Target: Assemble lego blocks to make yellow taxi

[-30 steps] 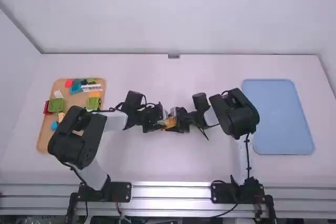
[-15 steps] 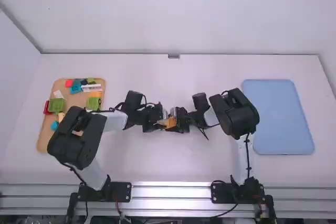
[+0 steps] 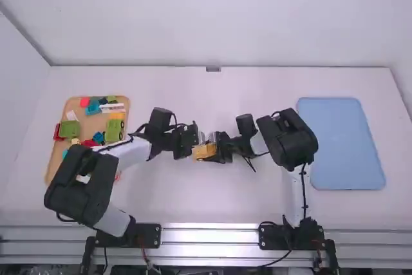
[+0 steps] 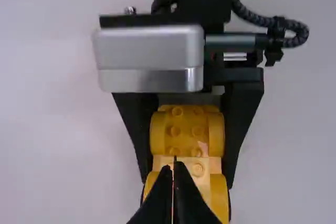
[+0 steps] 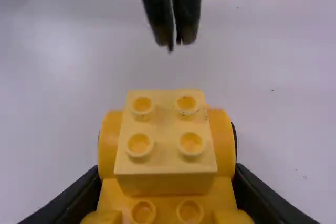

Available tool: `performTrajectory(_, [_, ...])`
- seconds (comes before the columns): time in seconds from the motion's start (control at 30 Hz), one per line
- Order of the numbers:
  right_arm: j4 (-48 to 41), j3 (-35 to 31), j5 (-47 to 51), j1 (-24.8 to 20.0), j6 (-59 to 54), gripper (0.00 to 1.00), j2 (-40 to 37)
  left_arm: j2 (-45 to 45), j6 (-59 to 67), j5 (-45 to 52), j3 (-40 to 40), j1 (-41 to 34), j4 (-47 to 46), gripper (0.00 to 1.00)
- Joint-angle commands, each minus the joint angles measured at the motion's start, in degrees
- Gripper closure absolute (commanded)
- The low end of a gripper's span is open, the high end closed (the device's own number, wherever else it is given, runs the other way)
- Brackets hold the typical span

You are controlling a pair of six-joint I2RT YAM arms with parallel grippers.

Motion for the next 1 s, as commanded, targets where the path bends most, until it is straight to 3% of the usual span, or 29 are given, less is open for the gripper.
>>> performTrajectory(0.0, [-0.35,-0.48,1.18,-0.15,-0.52,0.46,0.79,3.26,-0.17,0.59,-0.76,0.02,-0.07,0.98])
performTrajectory(0.13, [-0.33,-0.48,1.18,-0.11,-0.52,0.45,0.79,5.95,-0.24,-0.17,-0.59,-0.02,-0.5,0.98])
performTrajectory(0.5, [-0.31,-0.48,0.79,-0.15,-0.52,0.46,0.79,7.04,-4.96,-13.9,0.98,0.04,-8.55,0.98])
performTrajectory(0.97, [-0.55,-0.48,0.76,-0.15,-0.52,0.45,0.79,7.02,-4.0,-7.78,1.66,0.02,-5.79,0.98])
